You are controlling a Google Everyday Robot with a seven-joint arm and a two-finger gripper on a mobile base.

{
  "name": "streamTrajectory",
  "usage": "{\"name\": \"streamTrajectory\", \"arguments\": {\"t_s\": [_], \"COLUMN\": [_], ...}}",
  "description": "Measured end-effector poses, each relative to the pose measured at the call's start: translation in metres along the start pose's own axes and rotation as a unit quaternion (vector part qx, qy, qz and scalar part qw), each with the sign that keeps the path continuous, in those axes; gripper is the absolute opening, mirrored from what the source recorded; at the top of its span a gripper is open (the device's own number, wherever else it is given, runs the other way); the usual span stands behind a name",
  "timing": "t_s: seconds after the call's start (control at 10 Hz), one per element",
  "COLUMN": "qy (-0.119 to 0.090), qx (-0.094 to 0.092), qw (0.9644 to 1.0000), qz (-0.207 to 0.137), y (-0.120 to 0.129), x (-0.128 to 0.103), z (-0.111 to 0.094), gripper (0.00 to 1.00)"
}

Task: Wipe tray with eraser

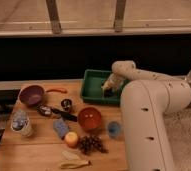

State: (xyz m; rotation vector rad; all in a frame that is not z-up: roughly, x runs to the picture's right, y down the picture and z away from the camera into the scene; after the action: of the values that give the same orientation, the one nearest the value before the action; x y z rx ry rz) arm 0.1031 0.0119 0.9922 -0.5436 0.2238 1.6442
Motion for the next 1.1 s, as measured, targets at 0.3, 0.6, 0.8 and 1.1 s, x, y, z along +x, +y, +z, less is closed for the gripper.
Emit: {"name": "streamTrajectory", "arguments": {"t_s": [0.3, 0.6, 0.8, 1.1], "qy": [0.005, -0.002, -0.006, -0.009], "qx": [0.011, 0.034, 0.046, 0.062], "qw": [0.9999, 0.9994, 0.9989, 0.9977], "qz": [-0.010, 0.006, 0.013, 0.024], "y": [-0.002, -0.030, -0.035, -0.049], "x": [0.025, 0.033, 0.025, -0.007], "z": [-0.014, -0.035, -0.036, -0.021], "gripper": [0.00, 0.00, 0.00, 0.00]}}
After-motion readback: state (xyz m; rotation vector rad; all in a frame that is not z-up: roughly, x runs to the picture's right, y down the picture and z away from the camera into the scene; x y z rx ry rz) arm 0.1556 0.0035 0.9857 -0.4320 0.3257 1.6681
